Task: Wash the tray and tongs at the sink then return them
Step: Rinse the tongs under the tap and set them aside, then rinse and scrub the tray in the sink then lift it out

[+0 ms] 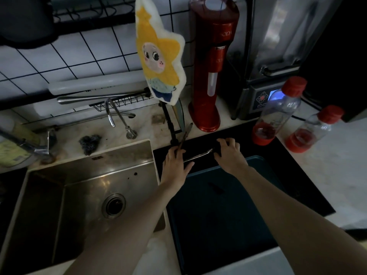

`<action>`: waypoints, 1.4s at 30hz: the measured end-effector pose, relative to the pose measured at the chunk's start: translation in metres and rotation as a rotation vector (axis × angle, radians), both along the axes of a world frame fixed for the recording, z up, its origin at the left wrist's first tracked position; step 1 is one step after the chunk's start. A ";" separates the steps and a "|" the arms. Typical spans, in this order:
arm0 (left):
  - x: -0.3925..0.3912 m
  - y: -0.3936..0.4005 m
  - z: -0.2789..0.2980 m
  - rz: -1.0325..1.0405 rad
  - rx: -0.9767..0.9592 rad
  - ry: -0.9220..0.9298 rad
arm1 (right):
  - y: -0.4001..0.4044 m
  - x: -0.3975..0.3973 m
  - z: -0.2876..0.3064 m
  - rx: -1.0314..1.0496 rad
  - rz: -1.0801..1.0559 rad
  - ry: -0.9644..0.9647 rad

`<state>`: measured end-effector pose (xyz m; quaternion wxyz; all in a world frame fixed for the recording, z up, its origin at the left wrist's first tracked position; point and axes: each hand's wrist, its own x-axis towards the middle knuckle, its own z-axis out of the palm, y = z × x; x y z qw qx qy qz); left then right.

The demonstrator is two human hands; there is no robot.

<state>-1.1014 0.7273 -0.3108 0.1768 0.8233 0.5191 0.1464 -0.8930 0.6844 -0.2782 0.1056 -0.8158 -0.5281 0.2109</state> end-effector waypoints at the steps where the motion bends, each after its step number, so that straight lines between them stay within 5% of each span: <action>1: -0.004 -0.003 0.000 -0.003 0.015 0.007 | -0.003 -0.001 0.001 -0.005 0.003 -0.009; 25: -0.091 -0.114 0.008 0.086 -0.234 0.268 | -0.060 -0.060 0.007 -0.051 0.096 -0.053; 31: -0.092 -0.119 0.005 0.163 -0.262 0.147 | -0.068 -0.066 0.011 -0.043 0.102 -0.069; 42: -0.110 -0.134 0.009 0.414 -0.357 -0.350 | -0.069 -0.094 0.023 0.053 0.164 -0.080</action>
